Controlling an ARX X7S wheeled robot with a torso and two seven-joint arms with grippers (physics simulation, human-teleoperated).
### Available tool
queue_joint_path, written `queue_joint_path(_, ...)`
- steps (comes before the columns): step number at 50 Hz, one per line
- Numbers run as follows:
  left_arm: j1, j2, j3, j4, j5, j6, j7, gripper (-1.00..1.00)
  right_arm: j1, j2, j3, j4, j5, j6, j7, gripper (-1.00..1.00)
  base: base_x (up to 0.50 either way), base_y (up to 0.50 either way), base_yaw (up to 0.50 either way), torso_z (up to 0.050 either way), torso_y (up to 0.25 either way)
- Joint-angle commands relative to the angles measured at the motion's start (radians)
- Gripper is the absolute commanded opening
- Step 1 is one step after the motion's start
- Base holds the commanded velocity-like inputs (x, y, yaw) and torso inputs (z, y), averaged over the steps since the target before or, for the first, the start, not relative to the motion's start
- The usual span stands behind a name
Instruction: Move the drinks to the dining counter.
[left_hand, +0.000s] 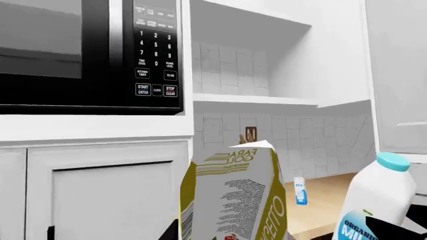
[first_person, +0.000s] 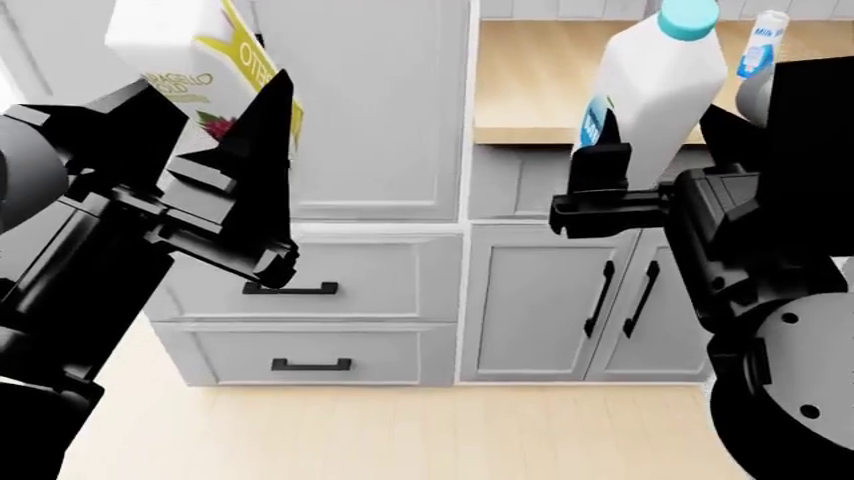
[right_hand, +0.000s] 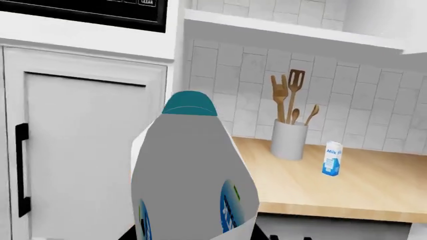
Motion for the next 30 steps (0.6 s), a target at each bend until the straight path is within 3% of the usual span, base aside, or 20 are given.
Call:
queue_joint_path(1, -0.011, 0.001, -0.006, 0.000, -0.002, 0.005, -0.004, -1.00, 0.031, 0.000, 0.034, 0.000, -0.020, 0.036, 0.012, -1.00, -0.47, 0.31, 0.00, 0.000, 0.000)
queue_joint_path(11, -0.022, 0.000, -0.001, 0.007, -0.014, 0.003, -0.013, -1.00, 0.030, -0.006, 0.033, 0.002, -0.019, 0.046, 0.020, -1.00, -0.47, 0.31, 0.00, 0.001, 0.001)
queue_joint_path(30, -0.033, -0.002, 0.004, 0.001, -0.019, 0.002, -0.016, -1.00, 0.044, -0.007, 0.033, -0.001, -0.017, 0.083, 0.032, -1.00, -0.44, -0.02, 0.39, 0.001, 0.000)
